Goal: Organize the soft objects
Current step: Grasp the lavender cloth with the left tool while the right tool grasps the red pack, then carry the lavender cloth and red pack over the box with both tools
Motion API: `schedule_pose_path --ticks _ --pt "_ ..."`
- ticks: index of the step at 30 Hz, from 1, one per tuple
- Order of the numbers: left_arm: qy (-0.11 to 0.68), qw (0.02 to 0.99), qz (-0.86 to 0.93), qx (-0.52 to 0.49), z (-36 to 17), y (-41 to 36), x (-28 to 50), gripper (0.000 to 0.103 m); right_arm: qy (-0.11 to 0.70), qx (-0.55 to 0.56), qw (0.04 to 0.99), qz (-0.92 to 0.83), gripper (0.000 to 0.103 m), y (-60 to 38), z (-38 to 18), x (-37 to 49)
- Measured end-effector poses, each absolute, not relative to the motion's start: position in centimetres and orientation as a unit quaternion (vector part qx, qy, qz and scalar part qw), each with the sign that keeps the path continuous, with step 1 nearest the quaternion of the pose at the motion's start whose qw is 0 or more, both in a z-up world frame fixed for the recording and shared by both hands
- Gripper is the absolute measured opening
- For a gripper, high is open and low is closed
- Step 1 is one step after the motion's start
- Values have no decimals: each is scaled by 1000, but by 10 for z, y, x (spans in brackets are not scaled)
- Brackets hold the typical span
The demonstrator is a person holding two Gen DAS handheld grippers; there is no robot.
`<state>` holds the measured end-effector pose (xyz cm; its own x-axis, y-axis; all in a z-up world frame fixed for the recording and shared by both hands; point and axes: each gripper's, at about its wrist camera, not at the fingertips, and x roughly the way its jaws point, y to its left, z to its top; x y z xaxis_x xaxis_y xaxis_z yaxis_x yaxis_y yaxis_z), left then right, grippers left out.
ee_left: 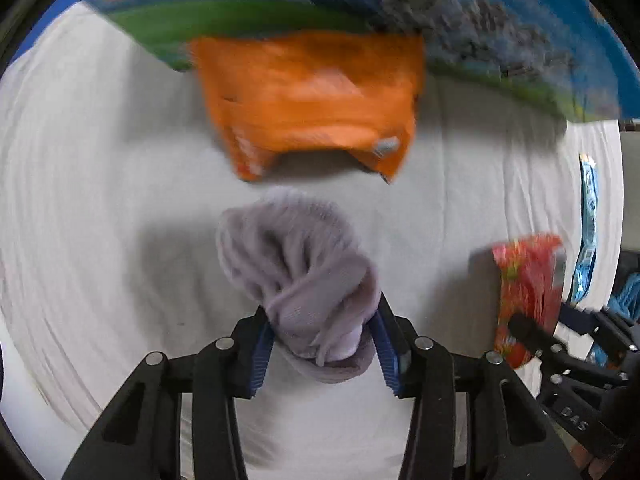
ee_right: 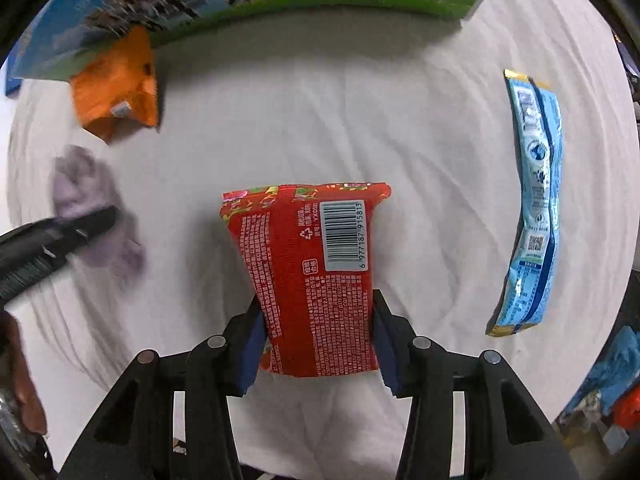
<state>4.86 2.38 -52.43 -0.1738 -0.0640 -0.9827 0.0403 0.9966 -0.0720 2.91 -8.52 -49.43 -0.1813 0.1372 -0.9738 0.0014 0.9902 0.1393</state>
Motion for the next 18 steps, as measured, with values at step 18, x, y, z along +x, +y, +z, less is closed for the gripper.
schedule_pose_path --ticks 18 --pt "740 673 -14 15 -522 -11 -6 39 758 46 650 -19 52 -84 -505 7"
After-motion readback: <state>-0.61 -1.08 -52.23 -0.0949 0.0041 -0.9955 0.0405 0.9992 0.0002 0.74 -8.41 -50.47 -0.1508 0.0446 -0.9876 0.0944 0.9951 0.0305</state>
